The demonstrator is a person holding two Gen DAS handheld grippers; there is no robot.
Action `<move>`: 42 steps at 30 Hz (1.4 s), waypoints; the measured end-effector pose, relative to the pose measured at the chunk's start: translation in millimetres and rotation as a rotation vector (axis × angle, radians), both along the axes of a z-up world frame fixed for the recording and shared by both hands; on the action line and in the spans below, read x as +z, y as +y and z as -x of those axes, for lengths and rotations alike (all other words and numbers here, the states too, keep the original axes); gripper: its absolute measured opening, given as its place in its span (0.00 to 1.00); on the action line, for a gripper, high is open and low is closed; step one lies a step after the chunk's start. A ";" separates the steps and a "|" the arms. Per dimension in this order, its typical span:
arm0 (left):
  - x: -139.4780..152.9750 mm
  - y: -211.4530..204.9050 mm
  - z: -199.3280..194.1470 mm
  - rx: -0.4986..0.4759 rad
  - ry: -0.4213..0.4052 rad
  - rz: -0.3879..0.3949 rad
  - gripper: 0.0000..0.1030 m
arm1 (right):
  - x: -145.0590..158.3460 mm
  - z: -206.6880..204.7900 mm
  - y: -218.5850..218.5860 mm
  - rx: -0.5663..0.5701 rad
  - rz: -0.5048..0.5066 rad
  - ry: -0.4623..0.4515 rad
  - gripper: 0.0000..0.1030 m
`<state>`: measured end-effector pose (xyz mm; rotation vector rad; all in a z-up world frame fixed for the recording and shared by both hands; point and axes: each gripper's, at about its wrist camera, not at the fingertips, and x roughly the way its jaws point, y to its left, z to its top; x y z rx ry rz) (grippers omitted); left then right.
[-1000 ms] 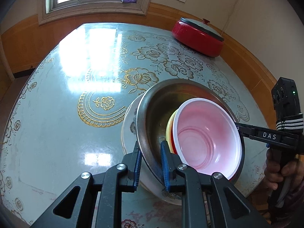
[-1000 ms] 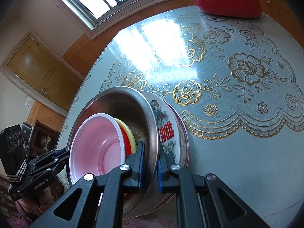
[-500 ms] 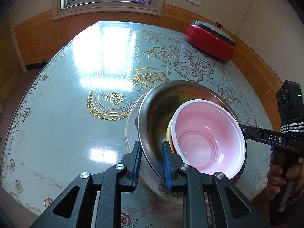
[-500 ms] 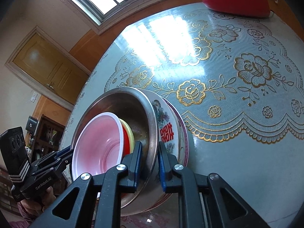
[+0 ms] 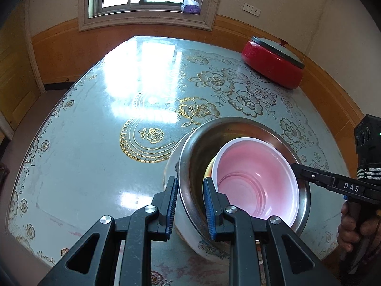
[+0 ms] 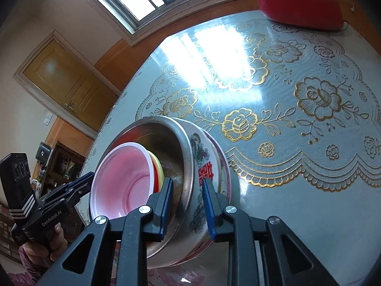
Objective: Organize plates and bowls
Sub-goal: 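Lower the nested bowls with both tools onto the plate stack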
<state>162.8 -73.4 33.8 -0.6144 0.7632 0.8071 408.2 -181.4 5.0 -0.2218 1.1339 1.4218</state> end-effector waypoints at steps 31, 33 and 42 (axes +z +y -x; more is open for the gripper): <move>-4.8 11.9 -10.1 -0.140 0.015 -0.038 0.25 | 12.8 69.8 22.9 0.069 -0.020 -0.450 0.10; -3.5 16.0 -7.8 -0.167 -0.005 -0.029 0.27 | 14.1 73.0 24.8 0.039 -0.009 -0.465 0.10; 3.8 34.9 -0.9 -0.257 -0.069 -0.025 0.30 | 17.6 83.0 28.9 -0.037 0.041 -0.469 0.19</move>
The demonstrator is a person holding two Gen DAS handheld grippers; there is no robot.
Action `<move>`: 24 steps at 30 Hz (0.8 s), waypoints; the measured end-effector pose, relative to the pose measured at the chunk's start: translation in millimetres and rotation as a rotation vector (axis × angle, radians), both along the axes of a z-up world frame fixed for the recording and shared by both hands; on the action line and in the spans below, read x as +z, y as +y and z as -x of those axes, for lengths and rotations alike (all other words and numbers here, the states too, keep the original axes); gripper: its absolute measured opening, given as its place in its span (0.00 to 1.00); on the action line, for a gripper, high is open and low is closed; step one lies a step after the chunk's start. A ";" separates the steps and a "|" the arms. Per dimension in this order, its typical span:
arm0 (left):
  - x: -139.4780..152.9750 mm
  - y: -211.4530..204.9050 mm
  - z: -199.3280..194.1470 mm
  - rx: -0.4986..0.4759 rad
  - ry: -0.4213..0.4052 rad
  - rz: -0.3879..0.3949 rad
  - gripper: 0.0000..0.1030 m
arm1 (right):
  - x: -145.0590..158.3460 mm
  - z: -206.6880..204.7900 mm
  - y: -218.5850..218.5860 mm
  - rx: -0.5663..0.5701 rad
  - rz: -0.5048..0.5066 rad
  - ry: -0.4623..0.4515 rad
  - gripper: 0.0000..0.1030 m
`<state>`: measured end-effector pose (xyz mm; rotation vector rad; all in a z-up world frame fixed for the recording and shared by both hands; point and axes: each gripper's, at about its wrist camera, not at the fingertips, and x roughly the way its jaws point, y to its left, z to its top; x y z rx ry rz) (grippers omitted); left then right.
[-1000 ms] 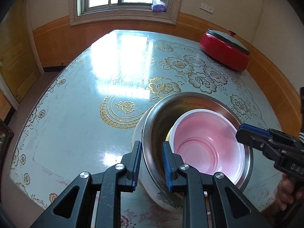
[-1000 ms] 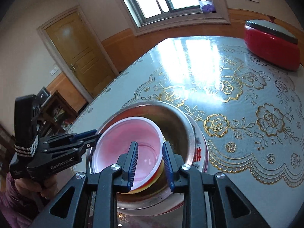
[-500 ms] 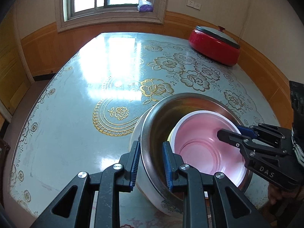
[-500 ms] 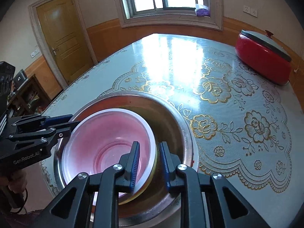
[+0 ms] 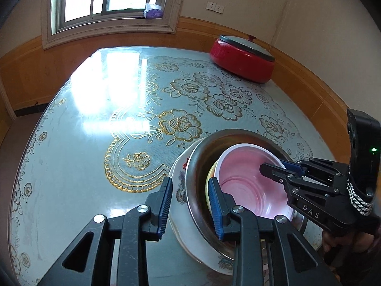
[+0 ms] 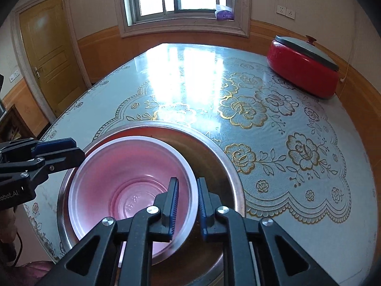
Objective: Organize plates and bowls
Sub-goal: 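Lower the nested bowls with both tools onto the plate stack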
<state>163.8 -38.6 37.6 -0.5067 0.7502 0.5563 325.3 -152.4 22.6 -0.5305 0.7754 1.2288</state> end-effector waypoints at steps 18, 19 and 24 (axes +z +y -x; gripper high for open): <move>-6.5 18.1 0.7 -0.119 -0.040 0.044 0.30 | 15.4 -33.5 -66.6 -0.451 -0.138 0.176 0.29; -7.8 20.5 0.1 -0.123 -0.038 0.049 0.30 | 10.9 -36.9 -71.7 -0.482 -0.138 0.206 0.29; -13.6 13.5 -3.3 -0.202 -0.024 0.044 0.30 | 1.2 -37.6 -88.1 -0.544 -0.184 0.315 0.29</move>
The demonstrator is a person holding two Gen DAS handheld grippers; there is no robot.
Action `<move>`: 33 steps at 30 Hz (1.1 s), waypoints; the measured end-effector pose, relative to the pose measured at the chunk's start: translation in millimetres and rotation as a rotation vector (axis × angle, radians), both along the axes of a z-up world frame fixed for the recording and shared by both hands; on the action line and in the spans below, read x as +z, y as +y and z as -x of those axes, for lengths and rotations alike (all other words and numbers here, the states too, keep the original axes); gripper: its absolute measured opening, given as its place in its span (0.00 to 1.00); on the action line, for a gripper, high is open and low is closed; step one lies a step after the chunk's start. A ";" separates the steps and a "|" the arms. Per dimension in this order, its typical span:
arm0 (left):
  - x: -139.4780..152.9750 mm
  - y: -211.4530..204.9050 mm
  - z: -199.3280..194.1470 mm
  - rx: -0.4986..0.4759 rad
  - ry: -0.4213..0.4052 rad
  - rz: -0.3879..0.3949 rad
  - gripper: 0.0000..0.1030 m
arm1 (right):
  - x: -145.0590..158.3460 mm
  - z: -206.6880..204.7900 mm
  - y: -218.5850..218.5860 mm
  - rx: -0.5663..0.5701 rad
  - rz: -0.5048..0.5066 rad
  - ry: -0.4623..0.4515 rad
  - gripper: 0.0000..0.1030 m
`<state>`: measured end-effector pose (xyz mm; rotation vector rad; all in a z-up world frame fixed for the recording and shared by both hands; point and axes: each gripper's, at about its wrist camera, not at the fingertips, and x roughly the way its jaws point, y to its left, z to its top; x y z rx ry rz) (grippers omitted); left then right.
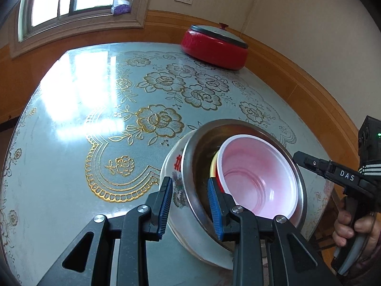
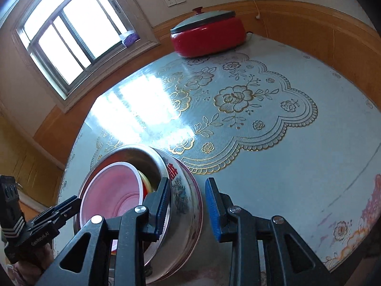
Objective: Organize plates and bowls
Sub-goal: 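Lower the nested bowls with both tools onto the plate stack, then open both tools and release the steel bowl on the plates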
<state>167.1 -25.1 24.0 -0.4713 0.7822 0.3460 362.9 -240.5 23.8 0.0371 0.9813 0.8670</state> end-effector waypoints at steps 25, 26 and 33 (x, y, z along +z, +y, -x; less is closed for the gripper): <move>-0.1 -17.0 11.0 -0.094 -0.002 -0.035 0.29 | -15.4 31.8 -2.6 -0.049 0.016 0.052 0.32; 0.4 -17.6 11.3 -0.087 -0.004 -0.035 0.29 | -14.4 31.6 -2.7 -0.044 0.019 0.047 0.32; 4.8 -26.7 15.1 -0.035 0.004 -0.051 0.30 | -8.2 32.6 -15.2 -0.014 -0.010 0.047 0.34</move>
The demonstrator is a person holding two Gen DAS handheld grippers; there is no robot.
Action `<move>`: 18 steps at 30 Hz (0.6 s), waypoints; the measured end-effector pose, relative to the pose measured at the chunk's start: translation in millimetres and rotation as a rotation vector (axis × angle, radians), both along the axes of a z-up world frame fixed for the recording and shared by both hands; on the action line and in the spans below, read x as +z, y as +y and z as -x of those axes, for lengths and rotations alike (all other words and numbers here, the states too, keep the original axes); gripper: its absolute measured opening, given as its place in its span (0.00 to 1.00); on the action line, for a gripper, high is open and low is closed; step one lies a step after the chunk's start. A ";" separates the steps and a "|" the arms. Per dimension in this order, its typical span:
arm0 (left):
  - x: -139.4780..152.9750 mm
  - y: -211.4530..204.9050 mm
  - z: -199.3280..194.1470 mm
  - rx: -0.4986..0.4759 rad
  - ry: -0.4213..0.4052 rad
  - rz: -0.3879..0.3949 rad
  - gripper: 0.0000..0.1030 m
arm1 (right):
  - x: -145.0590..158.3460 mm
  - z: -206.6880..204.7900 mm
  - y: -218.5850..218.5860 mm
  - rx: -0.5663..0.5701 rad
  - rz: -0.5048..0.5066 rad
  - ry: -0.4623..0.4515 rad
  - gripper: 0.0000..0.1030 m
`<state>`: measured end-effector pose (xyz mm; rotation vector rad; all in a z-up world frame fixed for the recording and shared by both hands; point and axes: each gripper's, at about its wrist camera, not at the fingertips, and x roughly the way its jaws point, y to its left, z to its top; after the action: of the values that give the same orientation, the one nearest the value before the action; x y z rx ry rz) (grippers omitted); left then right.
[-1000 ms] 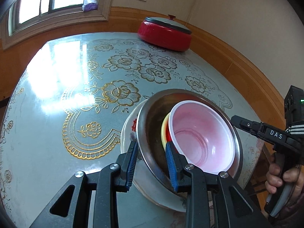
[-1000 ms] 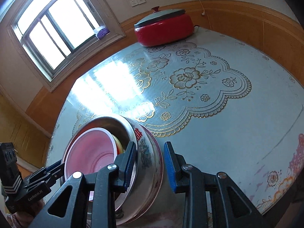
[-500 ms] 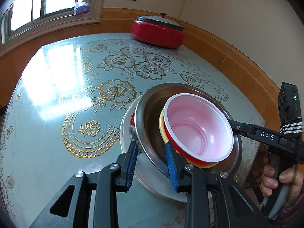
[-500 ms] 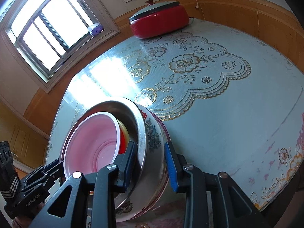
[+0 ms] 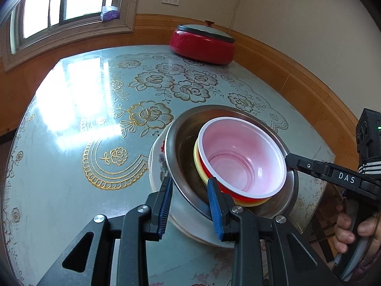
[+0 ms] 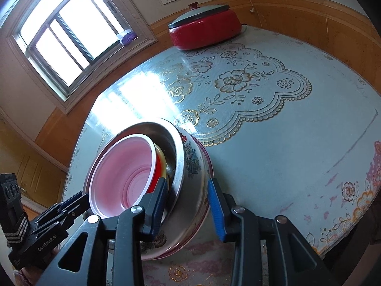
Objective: Organize plates and bowls
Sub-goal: 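Open both tools and release the steel bowl on the plates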
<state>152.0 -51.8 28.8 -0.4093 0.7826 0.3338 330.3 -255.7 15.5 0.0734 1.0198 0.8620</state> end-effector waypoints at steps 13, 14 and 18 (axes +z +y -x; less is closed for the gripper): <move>12.3 -14.1 39.6 0.161 -0.038 0.013 0.33 | -8.1 5.6 -43.0 0.006 -0.011 0.017 0.34; 10.5 -13.2 45.2 0.178 -0.035 0.020 0.33 | -11.9 7.7 -44.0 0.018 -0.006 0.025 0.34; -5.6 -15.9 60.1 0.224 0.020 0.041 0.33 | -22.7 22.2 -42.7 0.076 -0.001 0.021 0.34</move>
<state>91.9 -67.7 23.2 -0.5349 0.7654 0.5326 308.0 -298.4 -7.2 0.0450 1.0475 0.9327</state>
